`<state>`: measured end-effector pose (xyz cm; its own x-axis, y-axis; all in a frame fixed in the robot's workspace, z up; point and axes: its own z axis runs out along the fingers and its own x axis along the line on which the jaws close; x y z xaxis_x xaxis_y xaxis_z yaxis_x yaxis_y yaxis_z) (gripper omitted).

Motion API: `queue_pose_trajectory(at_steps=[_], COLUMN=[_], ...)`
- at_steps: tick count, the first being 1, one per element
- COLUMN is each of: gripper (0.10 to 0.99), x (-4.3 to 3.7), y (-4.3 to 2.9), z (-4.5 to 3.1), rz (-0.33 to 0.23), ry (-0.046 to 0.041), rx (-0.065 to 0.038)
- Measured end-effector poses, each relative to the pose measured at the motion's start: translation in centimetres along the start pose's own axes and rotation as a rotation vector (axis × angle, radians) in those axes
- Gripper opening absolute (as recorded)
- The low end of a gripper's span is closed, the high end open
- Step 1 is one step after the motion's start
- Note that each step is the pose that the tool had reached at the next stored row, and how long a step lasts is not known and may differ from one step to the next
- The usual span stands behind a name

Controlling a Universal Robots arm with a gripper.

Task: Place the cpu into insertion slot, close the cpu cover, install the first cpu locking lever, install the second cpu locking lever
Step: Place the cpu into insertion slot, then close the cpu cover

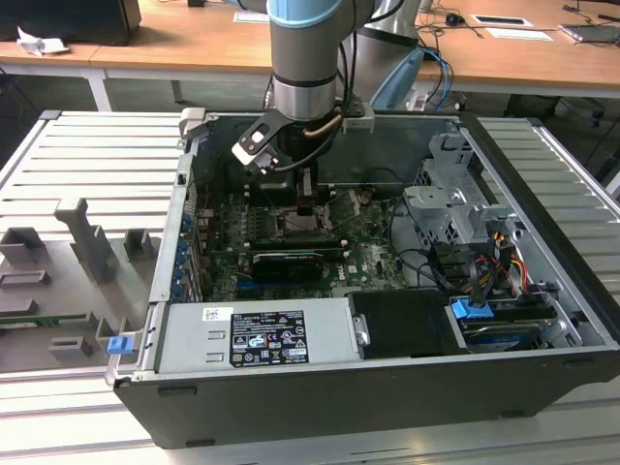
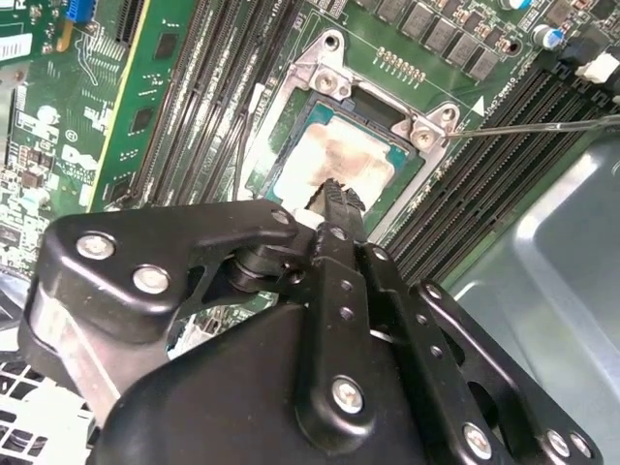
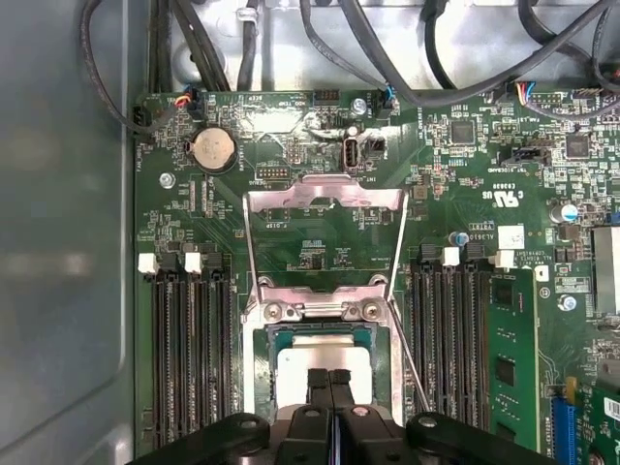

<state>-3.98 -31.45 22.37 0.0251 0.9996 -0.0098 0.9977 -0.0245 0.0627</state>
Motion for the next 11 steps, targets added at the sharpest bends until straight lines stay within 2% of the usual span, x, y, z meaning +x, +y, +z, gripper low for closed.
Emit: queue_pose_trajectory(at_steps=[7, 8, 9, 11], gripper=[0.106, 0.106, 0.106, 0.106], x=[0.0, 0.0, 0.01, 0.01], y=[0.04, 0.17, 0.72, 0.81], z=[-0.18, -0.18, -0.16, -0.22], rz=[0.0, 0.0, 0.0, 0.0], ry=[0.0001, -0.0001, -0.0005, -0.0006], rx=[0.001, 0.003, 0.012, 0.013])
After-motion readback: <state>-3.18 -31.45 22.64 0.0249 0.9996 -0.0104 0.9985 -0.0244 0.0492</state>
